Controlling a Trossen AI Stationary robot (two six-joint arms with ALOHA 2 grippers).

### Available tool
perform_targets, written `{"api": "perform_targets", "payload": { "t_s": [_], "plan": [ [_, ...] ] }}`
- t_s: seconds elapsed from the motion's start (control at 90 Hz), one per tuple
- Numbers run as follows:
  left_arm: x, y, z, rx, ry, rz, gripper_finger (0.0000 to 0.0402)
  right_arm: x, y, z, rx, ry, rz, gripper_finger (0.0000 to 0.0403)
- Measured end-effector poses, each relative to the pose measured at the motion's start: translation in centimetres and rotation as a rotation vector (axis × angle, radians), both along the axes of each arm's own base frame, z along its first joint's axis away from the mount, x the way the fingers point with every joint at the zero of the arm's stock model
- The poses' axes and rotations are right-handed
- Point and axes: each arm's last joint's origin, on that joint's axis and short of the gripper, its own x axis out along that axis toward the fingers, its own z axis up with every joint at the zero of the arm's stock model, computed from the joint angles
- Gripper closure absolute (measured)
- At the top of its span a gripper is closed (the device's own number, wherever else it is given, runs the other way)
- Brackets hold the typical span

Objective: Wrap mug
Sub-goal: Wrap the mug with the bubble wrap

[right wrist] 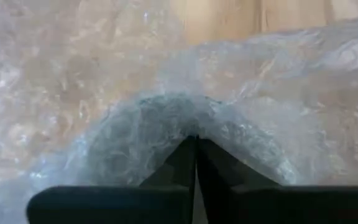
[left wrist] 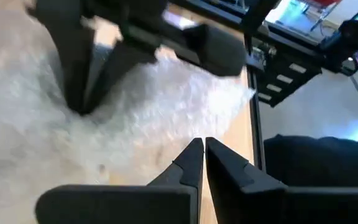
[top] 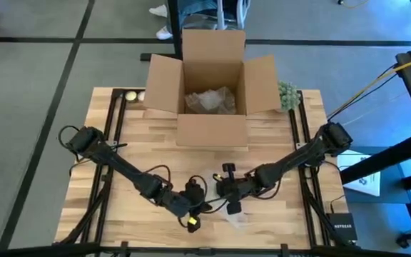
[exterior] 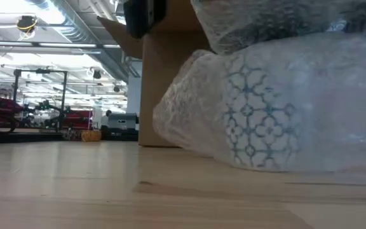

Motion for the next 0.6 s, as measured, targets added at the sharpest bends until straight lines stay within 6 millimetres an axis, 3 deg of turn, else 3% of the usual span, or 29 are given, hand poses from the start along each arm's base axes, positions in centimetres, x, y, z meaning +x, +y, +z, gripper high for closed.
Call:
{"api": "perform_targets", "payload": {
  "t_s": [0.189,0.4,0.6],
  "plan": [
    [1.6,1.3,-1.9,0.066,-0.006,0.076,0.0402,0.0,0.0,0.0,0.000,-0.005,0.002,0.0402],
    [3.0,3.9,-2.3,0.093,-0.003,0.152,0.0402,0.0,0.0,0.0,-0.004,-0.003,0.006,0.0402],
    [3.5,4.8,-2.9,0.098,0.011,0.176,0.0402,-0.1,0.0,0.2,-0.001,0.025,0.028,0.0402]
  ]
}}
